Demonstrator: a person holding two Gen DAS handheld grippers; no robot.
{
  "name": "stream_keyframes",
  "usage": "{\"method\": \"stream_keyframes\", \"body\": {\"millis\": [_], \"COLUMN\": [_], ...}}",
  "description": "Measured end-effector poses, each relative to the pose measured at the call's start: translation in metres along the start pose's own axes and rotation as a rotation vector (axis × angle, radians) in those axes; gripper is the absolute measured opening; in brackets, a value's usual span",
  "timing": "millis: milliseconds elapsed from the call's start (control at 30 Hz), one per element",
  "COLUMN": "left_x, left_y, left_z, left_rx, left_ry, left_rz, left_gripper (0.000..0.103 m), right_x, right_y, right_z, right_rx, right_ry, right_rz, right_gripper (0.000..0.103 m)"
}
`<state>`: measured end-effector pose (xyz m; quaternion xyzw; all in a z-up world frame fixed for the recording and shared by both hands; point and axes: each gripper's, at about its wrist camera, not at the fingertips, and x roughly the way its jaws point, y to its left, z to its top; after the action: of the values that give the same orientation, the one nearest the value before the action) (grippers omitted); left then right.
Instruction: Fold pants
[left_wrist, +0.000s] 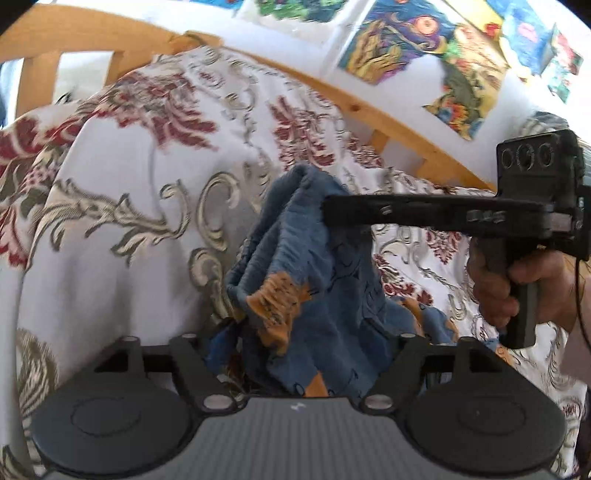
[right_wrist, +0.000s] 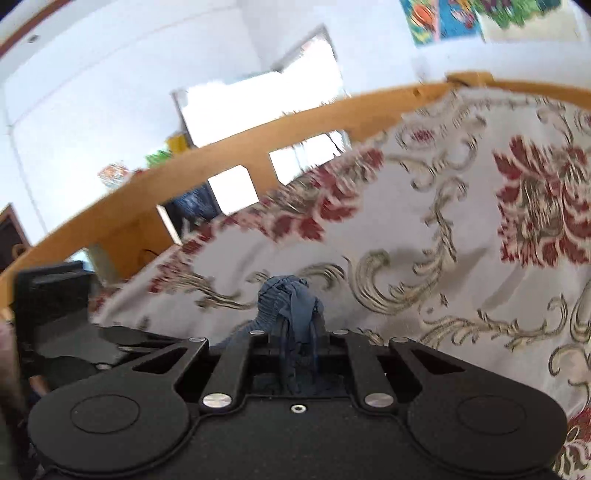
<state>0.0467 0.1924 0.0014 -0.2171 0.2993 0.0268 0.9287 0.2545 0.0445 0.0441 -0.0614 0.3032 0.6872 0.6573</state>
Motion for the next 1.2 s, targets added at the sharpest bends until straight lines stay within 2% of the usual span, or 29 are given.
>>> {"method": "stream_keyframes", "body": {"millis": [167,233,333,400,433,467,567,600,667,700,767,833,933,1033,1067,1133,1200], "left_x": [-0.01,-0.014,-0.011,-0.007,-0.003,0.003,0.009,0.009,0.008,0.009,0.012,0.015,0.02,0.021,0.019,0.018,0.017], "left_y": [0.01,0.015,0.019,0.021,0.024,0.027,0.031,0.029,0.025,0.025,0.027,0.029,0.026,0.029,0.032,0.037,0.038], "left_z": [0.007,0.011,0.021,0.029,0.032,0.036,0.041,0.041,0.042,0.042,0.041,0.042,0.042,0.041,0.04,0.041,0.042], "left_rx": [-0.017,-0.001,0.058,0.076,0.059,0.031,-0.035,-0.039,-0.046,-0.069,-0.146,-0.199,-0.187,-0.204,-0.219,-0.23,-0.22], "left_ry": [-0.086,-0.12,-0.13,-0.119,-0.104,-0.065,-0.003,0.007,0.034,0.059,0.11,0.125,0.126,0.124,0.121,0.122,0.125], "left_rz": [-0.099,-0.146,-0.228,-0.268,-0.275,-0.276,-0.206,-0.154,-0.004,0.059,0.125,0.147,0.172,0.16,0.149,0.13,0.118], "left_gripper": [0.089,0.092,0.092,0.074,0.045,0.023,0.02,0.019,0.019,0.019,0.019,0.019,0.019,0.019,0.019,0.019,0.019], "right_x": [-0.035,-0.044,-0.052,-0.052,-0.05,-0.049,-0.037,-0.032,-0.024,-0.022,-0.021,-0.019,-0.005,0.02,0.021,0.01,-0.006], "right_y": [0.017,0.02,0.019,0.017,0.015,0.012,0.006,0.004,-0.002,-0.004,0.002,0.017,0.033,0.017,0.003,-0.015,-0.008], "right_z": [0.007,0.01,0.013,0.014,0.013,0.012,0.006,0.003,-0.003,-0.007,-0.02,-0.037,-0.061,-0.073,-0.076,-0.079,-0.078], "right_rx": [-0.084,-0.097,-0.083,-0.076,-0.067,-0.052,-0.008,0.018,0.079,0.11,0.142,0.126,0.091,0.118,0.166,0.291,0.321], "right_ry": [-0.035,-0.042,-0.059,-0.064,-0.068,-0.07,-0.08,-0.084,-0.085,-0.079,-0.045,0.015,0.113,0.184,0.175,0.114,0.059], "right_rz": [0.064,0.08,0.095,0.088,0.083,0.082,0.02,-0.038,-0.179,-0.232,-0.359,-0.408,-0.424,-0.552,-0.59,-0.557,-0.541], "right_gripper": [0.012,0.012,0.012,0.012,0.012,0.012,0.016,0.03,0.05,0.048,0.046,0.037,0.03,0.027,0.025,0.023,0.031]}}
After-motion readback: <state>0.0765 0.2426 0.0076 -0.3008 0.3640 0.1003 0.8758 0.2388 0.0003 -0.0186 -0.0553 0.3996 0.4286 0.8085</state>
